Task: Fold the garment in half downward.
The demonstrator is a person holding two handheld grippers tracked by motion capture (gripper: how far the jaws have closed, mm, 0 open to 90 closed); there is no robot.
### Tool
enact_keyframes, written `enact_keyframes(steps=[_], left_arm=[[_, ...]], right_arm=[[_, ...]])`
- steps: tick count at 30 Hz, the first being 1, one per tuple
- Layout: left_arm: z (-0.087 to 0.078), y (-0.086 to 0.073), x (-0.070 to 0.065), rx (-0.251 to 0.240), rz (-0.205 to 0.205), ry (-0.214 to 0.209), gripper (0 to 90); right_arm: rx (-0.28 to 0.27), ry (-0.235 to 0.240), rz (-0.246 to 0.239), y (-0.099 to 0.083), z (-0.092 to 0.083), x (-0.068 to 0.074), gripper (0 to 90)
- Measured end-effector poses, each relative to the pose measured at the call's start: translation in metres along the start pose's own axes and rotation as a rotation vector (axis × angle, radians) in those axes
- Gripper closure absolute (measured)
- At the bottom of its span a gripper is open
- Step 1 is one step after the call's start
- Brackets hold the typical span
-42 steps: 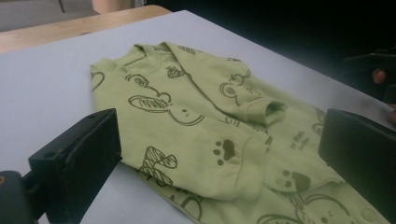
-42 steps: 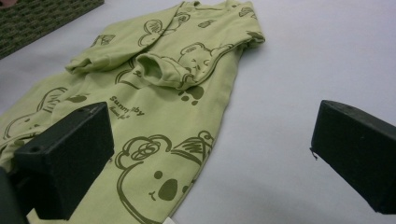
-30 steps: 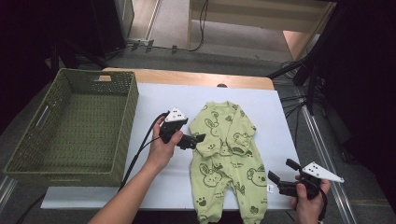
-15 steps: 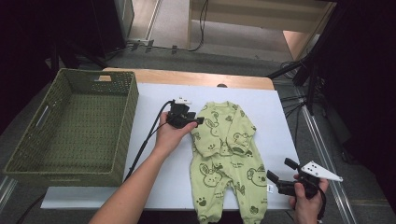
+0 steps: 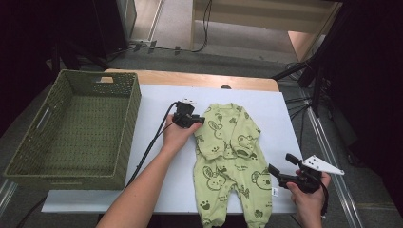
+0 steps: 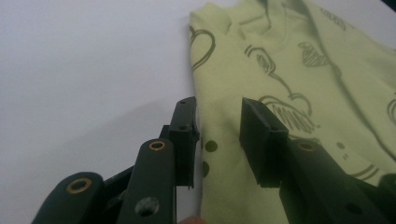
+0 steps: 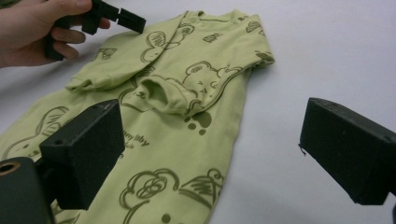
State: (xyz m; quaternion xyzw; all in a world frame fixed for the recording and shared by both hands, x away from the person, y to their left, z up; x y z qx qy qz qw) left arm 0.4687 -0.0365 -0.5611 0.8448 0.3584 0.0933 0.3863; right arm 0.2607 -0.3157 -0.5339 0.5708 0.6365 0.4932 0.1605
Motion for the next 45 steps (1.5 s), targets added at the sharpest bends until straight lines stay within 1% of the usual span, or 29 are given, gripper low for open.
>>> enact_keyframes(steps=[1,2,3,5,8,9,11,12,15,17,18,20,22,24,26,28,30,32,34,36,37,39,40,42,44,45], left_arm=[[0.001,-0.002,-0.001,0.009,0.005,-0.002,69.4],[0.002,-0.002,-0.001,0.013,0.008,0.009,70.2],[0.002,-0.002,-0.001,0.014,0.014,0.015,70.9],[0.003,-0.002,-0.001,0.017,0.008,0.022,73.0],[0.003,-0.003,-0.001,0.023,0.01,0.03,78.8],[0.002,-0.003,-0.001,0.028,0.025,0.032,81.2],[0.001,-0.003,-0.004,0.029,0.048,0.043,84.8],[0.001,-0.003,-0.004,0.028,0.053,0.049,85.4],[0.0,-0.002,-0.004,0.024,0.053,0.043,86.4],[0.0,-0.002,-0.003,0.023,0.054,0.037,86.6],[0.0,-0.001,-0.003,0.019,0.052,0.036,86.7],[0.001,-0.001,-0.002,0.016,0.048,0.035,86.8],[0.001,-0.001,-0.001,0.018,0.046,0.029,86.8],[0.002,0.0,-0.001,0.011,0.039,0.019,86.8],[0.001,0.001,0.0,0.006,0.041,0.013,86.8],[-0.001,0.001,0.001,0.006,0.044,0.003,86.8],[-0.002,0.002,0.001,0.004,0.05,0.0,86.8],[-0.003,0.004,0.002,-0.002,0.052,-0.001,86.8],[-0.004,0.005,0.002,-0.007,0.055,-0.002,86.8],[-0.004,0.006,0.003,-0.004,0.057,0.003,86.8],[-0.004,0.005,0.004,0.002,0.06,0.009,86.8],[-0.003,0.005,0.005,0.003,0.055,0.011,86.8],[-0.003,0.005,0.005,0.006,0.058,0.012,86.8],[-0.001,0.005,0.006,0.01,0.053,0.008,86.8],[-0.001,0.005,0.007,0.011,0.042,-0.005,86.8],[-0.002,0.005,0.007,0.01,0.04,-0.01,86.8]], right_arm=[[-0.004,-0.019,0.005,0.004,0.003,-0.001,13.7],[-0.008,-0.025,0.011,0.009,0.005,-0.001,14.2],[-0.009,-0.031,0.007,0.013,0.008,-0.002,15.2],[-0.007,-0.047,0.007,0.023,0.015,-0.003,17.8],[0.001,-0.046,-0.009,0.035,0.027,-0.001,20.6],[0.006,-0.044,-0.011,0.039,0.032,-0.001,21.9],[0.015,-0.053,-0.018,0.046,0.041,0.0,24.3],[0.02,-0.052,-0.02,0.05,0.046,0.0,25.7],[0.023,-0.029,-0.006,0.063,0.058,-0.001,36.2],[0.028,-0.002,0.013,0.072,0.067,-0.003,42.0],[0.04,0.0,0.018,0.075,0.073,-0.006,44.8],[0.063,-0.012,0.019,0.082,0.088,-0.012,50.3],[0.088,-0.021,0.036,0.087,0.104,-0.019,56.7],[0.127,-0.025,0.049,0.088,0.122,-0.025,62.9],[0.154,-0.042,0.047,0.087,0.137,-0.03,65.9],[0.176,-0.049,0.055,0.086,0.15,-0.034,65.9],[0.195,-0.069,0.063,0.085,0.16,-0.039,65.9],[0.202,-0.07,0.074,0.084,0.166,-0.043,65.8],[0.206,-0.057,0.097,0.084,0.17,-0.046,62.4],[0.234,-0.08,0.101,0.081,0.173,-0.05,56.7],[0.251,-0.079,0.107,0.078,0.175,-0.051,56.4],[0.279,-0.071,0.086,0.074,0.178,-0.051,56.4],[0.283,-0.074,0.078,0.072,0.179,-0.051,56.8],[0.282,-0.071,0.083,0.072,0.18,-0.051,60.1],[0.293,-0.064,0.089,0.072,0.18,-0.05,71.8],[0.3,-0.067,0.08,0.072,0.181,-0.05,79.7]])
Point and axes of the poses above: each handheld gripper's, and its own axes: z roughly forward along the jaws, y roughly out of its top, x roughly to its left, the point moved 8 cm from there along z, roughly forward along the jaws, and after that the axes turned 10 degrees about z, right-handed, at the moved point
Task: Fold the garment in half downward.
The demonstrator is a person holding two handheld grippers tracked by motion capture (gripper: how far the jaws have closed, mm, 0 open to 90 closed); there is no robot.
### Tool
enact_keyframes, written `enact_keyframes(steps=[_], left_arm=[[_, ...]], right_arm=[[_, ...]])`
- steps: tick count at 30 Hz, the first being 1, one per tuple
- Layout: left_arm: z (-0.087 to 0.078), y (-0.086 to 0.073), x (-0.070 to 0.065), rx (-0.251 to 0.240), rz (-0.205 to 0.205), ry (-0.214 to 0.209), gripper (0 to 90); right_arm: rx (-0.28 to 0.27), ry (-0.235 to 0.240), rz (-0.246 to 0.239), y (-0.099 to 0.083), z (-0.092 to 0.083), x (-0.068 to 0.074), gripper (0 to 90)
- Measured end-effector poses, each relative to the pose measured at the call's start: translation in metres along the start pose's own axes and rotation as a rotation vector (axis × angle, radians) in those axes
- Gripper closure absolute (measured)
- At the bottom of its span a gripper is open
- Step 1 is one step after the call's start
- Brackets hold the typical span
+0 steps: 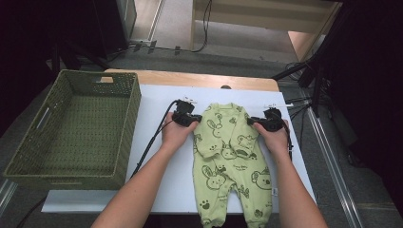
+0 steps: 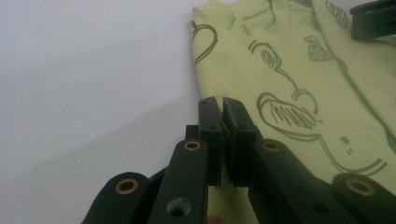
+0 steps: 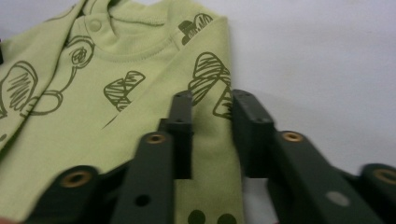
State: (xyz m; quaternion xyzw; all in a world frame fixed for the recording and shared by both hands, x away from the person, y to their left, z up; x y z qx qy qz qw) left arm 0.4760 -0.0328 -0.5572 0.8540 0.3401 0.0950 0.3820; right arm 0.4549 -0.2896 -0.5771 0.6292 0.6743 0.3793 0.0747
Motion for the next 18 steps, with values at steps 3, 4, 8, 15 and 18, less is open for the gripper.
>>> enact_keyframes(steps=[3,4,8,15,18], left_arm=[[-0.003,0.005,0.002,-0.01,0.003,-0.001,86.9],[-0.004,0.007,0.003,-0.013,0.008,0.003,86.9],[-0.011,0.019,0.008,-0.003,0.079,0.043,87.0],[-0.017,0.036,0.027,0.051,0.171,0.133,87.0],[-0.025,0.05,0.035,0.025,0.174,0.166,87.0]], right_arm=[[0.038,-0.009,-0.015,0.003,-0.002,0.002,84.1],[0.041,-0.016,-0.036,0.005,-0.004,0.003,84.3],[-0.028,0.011,-0.065,0.023,-0.015,0.008,84.7],[-0.084,0.008,-0.149,0.052,-0.019,0.02,85.1],[-0.199,0.022,-0.171,0.07,-0.024,0.025,85.0]])
Point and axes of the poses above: each handheld gripper's, and its own axes: z roughly forward along the jaws, y roughly out of its top, x roughly to its left, the point moved 8 cm from there along z, roughly forward along the jaws, and after that the axes turned 10 degrees about z, right-handed, at the moved point
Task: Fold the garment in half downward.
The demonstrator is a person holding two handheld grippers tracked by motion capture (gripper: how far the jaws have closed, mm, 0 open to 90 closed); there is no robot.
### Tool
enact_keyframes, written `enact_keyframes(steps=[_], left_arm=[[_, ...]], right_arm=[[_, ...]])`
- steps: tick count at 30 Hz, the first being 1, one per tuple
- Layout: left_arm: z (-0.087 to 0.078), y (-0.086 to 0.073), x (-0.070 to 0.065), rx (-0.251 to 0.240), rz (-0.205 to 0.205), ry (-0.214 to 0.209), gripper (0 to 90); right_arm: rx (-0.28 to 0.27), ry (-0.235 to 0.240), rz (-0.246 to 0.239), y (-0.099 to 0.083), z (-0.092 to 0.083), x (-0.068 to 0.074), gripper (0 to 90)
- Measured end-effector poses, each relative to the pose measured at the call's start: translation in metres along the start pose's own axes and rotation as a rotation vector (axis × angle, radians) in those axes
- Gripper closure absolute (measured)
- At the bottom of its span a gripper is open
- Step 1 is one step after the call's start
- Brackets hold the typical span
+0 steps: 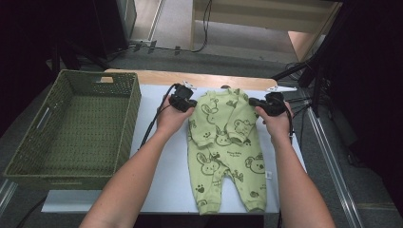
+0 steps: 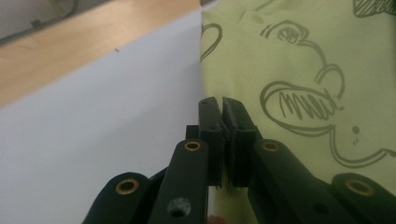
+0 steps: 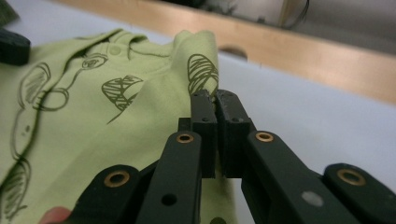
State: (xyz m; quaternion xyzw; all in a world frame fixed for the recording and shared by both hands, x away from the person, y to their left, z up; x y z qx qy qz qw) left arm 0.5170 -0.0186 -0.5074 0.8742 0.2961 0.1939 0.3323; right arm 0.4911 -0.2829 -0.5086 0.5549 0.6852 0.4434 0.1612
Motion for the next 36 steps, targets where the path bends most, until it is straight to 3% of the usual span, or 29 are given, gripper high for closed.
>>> enact_keyframes(steps=[3,5,7,11,15,21,25,30,32,36], left_arm=[[-0.009,0.012,0.002,-0.052,0.017,0.022,86.8],[-0.015,0.015,0.0,-0.091,0.008,0.004,86.5],[-0.021,0.017,-0.005,-0.144,-0.008,-0.016,86.5],[-0.031,0.014,-0.017,-0.219,-0.049,-0.034,86.5],[-0.046,0.009,-0.034,-0.26,-0.008,-0.037,86.5],[-0.067,-0.005,-0.055,-0.319,-0.005,-0.06,86.4],[-0.073,-0.024,-0.074,-0.319,0.006,-0.093,86.4],[-0.08,-0.05,-0.102,-0.321,0.01,-0.149,86.4],[-0.082,-0.06,-0.113,-0.31,0.03,-0.166,86.4],[-0.08,-0.08,-0.128,-0.256,0.026,-0.208,86.2]], right_arm=[[-0.073,0.007,-0.047,0.011,-0.002,0.006,84.9],[-0.08,0.0,-0.05,0.01,-0.004,0.005,84.8],[-0.103,0.028,-0.048,0.009,-0.008,0.004,84.7],[-0.144,0.089,-0.042,0.0,-0.02,0.006,84.5],[-0.14,0.091,-0.071,-0.013,-0.032,0.009,84.5],[-0.206,0.147,-0.118,-0.031,-0.059,0.023,84.5],[-0.208,0.173,-0.154,-0.048,-0.074,0.037,84.5],[-0.178,0.188,-0.14,-0.08,-0.089,0.048,84.5],[-0.162,0.185,-0.135,-0.091,-0.091,0.049,84.4],[-0.049,0.182,-0.075,-0.118,-0.094,0.051,84.2]])
Point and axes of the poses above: each handheld gripper's, and its own axes: z roughly forward along the jaws, y roughly out of its top, x roughly to its left, the point moved 8 cm from there along z, roughly forward along the jaws, and after that the axes turned 10 degrees about z, right-handed, at the moved point
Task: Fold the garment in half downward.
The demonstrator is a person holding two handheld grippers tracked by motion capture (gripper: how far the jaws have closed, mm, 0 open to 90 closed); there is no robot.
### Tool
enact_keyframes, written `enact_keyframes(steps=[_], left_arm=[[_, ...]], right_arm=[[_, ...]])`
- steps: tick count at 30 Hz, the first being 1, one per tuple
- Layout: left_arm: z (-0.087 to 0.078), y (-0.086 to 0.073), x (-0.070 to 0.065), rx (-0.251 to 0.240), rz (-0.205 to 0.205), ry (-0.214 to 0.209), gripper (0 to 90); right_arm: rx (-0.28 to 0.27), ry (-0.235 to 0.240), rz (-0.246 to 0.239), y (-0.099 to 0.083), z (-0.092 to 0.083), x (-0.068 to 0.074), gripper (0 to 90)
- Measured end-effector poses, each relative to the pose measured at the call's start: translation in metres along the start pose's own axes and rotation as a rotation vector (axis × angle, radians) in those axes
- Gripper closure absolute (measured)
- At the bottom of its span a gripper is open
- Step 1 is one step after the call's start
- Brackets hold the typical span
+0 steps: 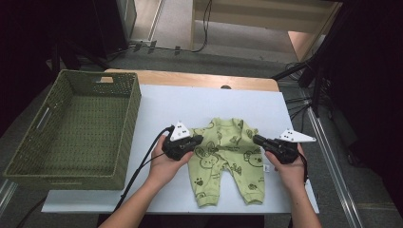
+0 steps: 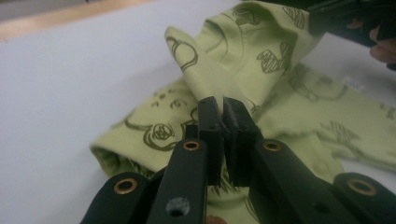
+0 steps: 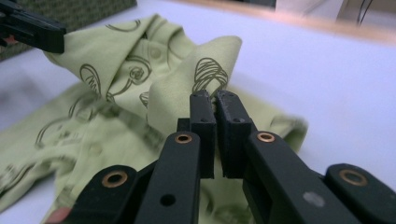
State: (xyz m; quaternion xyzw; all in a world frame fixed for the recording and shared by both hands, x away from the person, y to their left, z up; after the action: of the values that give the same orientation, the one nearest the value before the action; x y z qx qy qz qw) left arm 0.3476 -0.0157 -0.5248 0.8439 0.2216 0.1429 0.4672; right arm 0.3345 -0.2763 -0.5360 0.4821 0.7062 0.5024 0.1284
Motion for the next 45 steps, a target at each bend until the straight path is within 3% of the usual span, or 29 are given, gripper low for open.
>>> enact_keyframes(steps=[4,8,11,14,16,20,22,24,26,27,32,34,36,38,41,45], left_arm=[[0.006,-0.019,-0.005,0.084,-0.026,-0.033,86.0],[0.012,-0.034,-0.006,0.171,-0.04,-0.056,85.9],[0.01,-0.034,-0.007,0.184,-0.043,-0.068,86.1],[0.003,-0.031,-0.009,0.168,-0.045,-0.086,86.5],[0.0,-0.031,-0.012,0.162,-0.062,-0.105,86.6],[0.003,-0.039,-0.018,0.201,-0.038,-0.136,86.7],[0.002,-0.039,-0.017,0.193,-0.039,-0.142,86.4],[-0.002,-0.033,-0.016,0.154,-0.013,-0.128,78.7],[-0.006,-0.027,-0.014,0.121,-0.025,-0.114,61.5],[-0.007,-0.024,-0.01,0.1,-0.038,-0.102,56.0],[-0.007,-0.012,0.019,0.046,-0.132,-0.005,51.6],[-0.003,-0.011,0.03,0.058,-0.154,0.044,51.6],[0.002,-0.01,0.04,0.069,-0.176,0.086,51.0],[0.007,-0.013,0.049,0.1,-0.208,0.112,50.0],[0.016,-0.018,0.054,0.148,-0.221,0.116,48.7],[0.024,-0.028,0.054,0.22,-0.233,0.135,46.1]], right_arm=[[0.09,-0.021,0.055,-0.021,0.002,-0.001,84.1],[0.151,-0.063,0.058,-0.035,0.008,-0.006,84.2],[0.157,-0.077,0.057,-0.037,0.007,-0.007,84.4],[0.148,-0.105,0.065,-0.036,0.003,-0.007,84.6],[0.127,-0.097,0.069,-0.036,-0.002,-0.006,84.6],[0.127,-0.081,0.08,-0.04,-0.004,-0.005,84.6],[0.136,-0.074,0.083,-0.043,-0.004,-0.005,84.0],[0.106,-0.045,0.074,-0.04,-0.007,-0.003,75.1],[0.063,-0.02,0.087,-0.035,-0.011,-0.005,57.6],[0.055,-0.01,0.107,-0.033,-0.013,-0.007,53.6],[-0.003,-0.04,0.179,-0.021,-0.018,-0.024,54.8],[0.004,-0.058,0.204,-0.017,-0.014,-0.029,55.2],[0.017,-0.11,0.192,-0.014,-0.007,-0.032,55.2],[0.024,-0.129,0.198,-0.01,0.0,-0.035,55.2],[0.02,-0.161,0.232,-0.006,0.007,-0.042,53.7],[0.068,-0.2,0.263,-0.009,0.018,-0.049,49.2]])
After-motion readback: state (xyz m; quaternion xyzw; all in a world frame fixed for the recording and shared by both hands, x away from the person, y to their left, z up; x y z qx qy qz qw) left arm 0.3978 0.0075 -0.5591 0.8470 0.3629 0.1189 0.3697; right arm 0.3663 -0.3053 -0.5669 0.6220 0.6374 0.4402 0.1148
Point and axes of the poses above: each handheld gripper's, and its own axes: z roughly forward along the jaws, y roughly out of its top, x roughly to its left, the point moved 8 cm from there along z, roughly forward along the jaws, and after that the axes turned 10 degrees about z, right-handed, at the moved point
